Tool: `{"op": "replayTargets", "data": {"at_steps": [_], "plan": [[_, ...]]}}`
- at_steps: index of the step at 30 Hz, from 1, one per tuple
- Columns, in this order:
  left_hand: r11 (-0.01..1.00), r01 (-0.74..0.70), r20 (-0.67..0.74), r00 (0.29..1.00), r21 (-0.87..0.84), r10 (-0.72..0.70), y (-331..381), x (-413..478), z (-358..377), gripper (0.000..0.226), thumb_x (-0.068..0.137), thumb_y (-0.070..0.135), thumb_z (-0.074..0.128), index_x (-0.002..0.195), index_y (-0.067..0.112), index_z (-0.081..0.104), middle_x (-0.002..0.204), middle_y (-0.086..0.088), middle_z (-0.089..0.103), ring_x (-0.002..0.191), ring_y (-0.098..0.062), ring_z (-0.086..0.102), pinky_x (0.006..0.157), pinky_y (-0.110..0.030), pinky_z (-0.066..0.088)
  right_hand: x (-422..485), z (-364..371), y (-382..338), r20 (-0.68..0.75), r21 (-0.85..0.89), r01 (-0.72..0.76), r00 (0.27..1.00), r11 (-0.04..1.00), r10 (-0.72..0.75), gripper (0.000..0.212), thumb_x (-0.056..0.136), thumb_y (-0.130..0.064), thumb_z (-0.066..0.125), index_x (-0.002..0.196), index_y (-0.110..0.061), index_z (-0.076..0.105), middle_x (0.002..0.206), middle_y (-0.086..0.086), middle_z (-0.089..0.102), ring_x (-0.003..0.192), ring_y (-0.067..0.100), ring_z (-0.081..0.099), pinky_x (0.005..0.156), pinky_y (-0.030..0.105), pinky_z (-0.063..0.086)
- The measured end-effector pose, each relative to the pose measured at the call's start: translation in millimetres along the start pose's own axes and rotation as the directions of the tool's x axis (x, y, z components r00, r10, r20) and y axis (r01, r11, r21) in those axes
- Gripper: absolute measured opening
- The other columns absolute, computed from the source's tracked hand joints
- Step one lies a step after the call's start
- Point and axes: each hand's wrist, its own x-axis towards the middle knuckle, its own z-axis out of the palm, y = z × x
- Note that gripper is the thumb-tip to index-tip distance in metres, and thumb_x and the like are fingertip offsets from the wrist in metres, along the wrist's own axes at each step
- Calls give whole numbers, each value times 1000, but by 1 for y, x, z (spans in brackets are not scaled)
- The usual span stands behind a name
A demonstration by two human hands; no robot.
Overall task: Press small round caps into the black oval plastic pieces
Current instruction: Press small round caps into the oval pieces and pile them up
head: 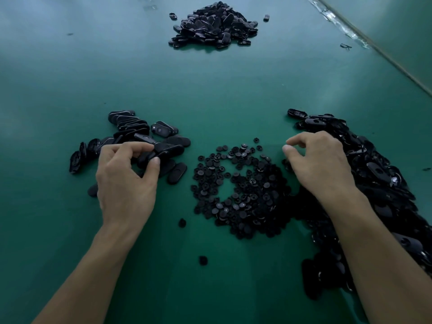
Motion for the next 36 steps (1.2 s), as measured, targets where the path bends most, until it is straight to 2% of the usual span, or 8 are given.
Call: {"op": "replayTargets", "data": {"at_steps": [5, 10, 14, 19, 23, 26, 30, 36], "plan": [[1000, 17, -15, 1000, 15, -17, 1, 1, 0, 26, 88, 14, 71, 105, 32, 65, 103, 7, 50, 82, -11, 49, 63, -10, 33, -3, -4, 8, 120, -100, -112, 985, 989, 124, 44, 91, -49, 65, 125, -23, 63, 128, 13, 53, 121, 33, 48, 99, 45, 45], [1000, -2, -4, 1000, 21, 2, 2, 2, 0, 20, 88, 16, 72, 102, 29, 66, 99, 3, 57, 80, -11, 49, 64, -13, 34, -2, -3, 8, 49, 42, -100, 994, 994, 98, 19, 89, -34, 73, 102, -21, 70, 107, 6, 65, 91, 22, 57, 81, 34, 49], [998, -53, -25, 998, -26, 53, 4, -1, -1, 19, 88, 14, 73, 97, 29, 65, 95, 3, 57, 72, 2, 47, 64, -4, 36, -3, -2, 8, 62, 116, -104, 993, 988, 97, 12, 89, -30, 75, 97, -24, 71, 108, 5, 65, 91, 22, 64, 84, 36, 54], [975, -194, -94, 978, -109, 184, 10, -8, -1, 10, 90, 18, 72, 93, 26, 65, 81, 6, 56, 69, 1, 51, 63, -8, 38, -7, -7, -2, 33, 372, -51, 999, 927, 41, 7, 86, -25, 77, 87, -29, 73, 80, -16, 69, 71, -7, 62, 66, 3, 44], [932, -160, -55, 987, -324, 150, 23, -12, -3, 6, 92, 32, 69, 87, 31, 65, 72, 12, 63, 60, -11, 58, 54, -16, 46, -21, -10, -26, 56, 583, 55, 993, 810, -107, 5, 89, -31, 74, 92, -34, 73, 77, -10, 73, 67, 2, 71, 66, 14, 55], [852, -23, 140, 984, -523, 112, 35, -19, -3, 10, 89, 40, 66, 89, 30, 67, 67, 4, 67, 46, -9, 58, 43, -18, 46, -36, -3, -49, 66, 686, 123, 971, 717, -230, 9, 94, -26, 70, 100, -31, 74, 76, -7, 72, 48, 12, 68, 52, 15, 50], [716, 220, 369, 928, -662, 57, 43, -27, 1, 24, 84, 43, 65, 97, 24, 69, 63, -5, 68, 38, -16, 56, 36, -22, 43, -54, 8, -71, 39, 660, 246, 932, 710, -360, 24, 93, -21, 71, 115, -29, 68, 75, -12, 66, 46, 7, 64, 53, 16, 51], [630, 341, 460, 887, -698, 30, 41, -27, 3, 19, 85, 39, 71, 88, 20, 71, 61, -5, 66, 43, -19, 62, 39, -24, 48, -67, 9, -89, -35, 463, 444, 874, 767, -484, 21, 90, -21, 71, 108, -26, 62, 82, -14, 67, 73, 8, 64, 72, 39, 56]]}}
